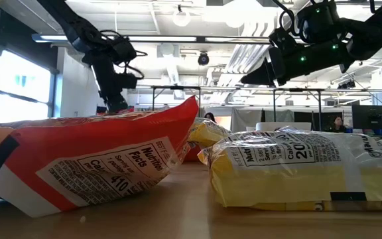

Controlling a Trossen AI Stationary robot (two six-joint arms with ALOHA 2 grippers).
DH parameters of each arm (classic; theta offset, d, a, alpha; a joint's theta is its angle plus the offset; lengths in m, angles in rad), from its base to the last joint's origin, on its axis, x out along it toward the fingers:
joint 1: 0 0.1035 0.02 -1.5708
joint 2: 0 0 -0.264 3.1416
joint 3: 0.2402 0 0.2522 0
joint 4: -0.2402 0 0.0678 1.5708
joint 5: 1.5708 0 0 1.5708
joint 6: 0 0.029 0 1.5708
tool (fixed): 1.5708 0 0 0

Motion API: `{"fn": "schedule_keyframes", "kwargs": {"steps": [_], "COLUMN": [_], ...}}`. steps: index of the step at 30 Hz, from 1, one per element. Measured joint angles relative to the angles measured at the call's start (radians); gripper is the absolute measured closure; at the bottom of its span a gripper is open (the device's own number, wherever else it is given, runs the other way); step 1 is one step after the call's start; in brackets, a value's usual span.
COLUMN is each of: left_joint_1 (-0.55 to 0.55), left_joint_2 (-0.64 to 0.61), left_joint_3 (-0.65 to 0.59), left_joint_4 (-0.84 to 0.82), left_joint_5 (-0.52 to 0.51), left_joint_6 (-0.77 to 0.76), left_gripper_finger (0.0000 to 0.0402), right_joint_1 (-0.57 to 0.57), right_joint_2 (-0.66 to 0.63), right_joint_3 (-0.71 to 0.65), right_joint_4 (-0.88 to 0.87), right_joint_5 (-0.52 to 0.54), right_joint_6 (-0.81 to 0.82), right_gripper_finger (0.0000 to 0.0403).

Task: Sort Maruchan noodles
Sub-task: Put the orange noodle pack into the top left white bin

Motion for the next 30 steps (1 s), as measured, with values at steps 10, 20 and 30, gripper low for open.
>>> {"fn": "schedule_keyframes", "kwargs": {"steps": [10, 20, 30], "left_joint_1": [0.004, -0.013, -0.05], "left_joint_2": [-0.05, -0.232, -0.182], "left_joint_3": [0.0, 0.0, 0.0], "left_joint_4": [-0.029, -0.277, -0.523], "left_joint_5": [0.034, 0.365, 0.536], "left_joint_6": [0.001, -0.105, -0.223], "left_gripper_finger": [0.0337, 0.0398, 0.0401], "right_joint_1": [0.0, 0.0, 0.0], "right_joint_2": [0.0, 0.0, 0.0], "right_joint_3": [0.0, 0.0, 0.0], "right_joint_4": [0.0, 0.0, 0.0], "right_joint_5": [0.0, 0.0, 0.0], "right_joint_6": [0.0, 0.0, -0.003], "right_gripper_finger": [0.0403, 0.0403, 0.0403]}}
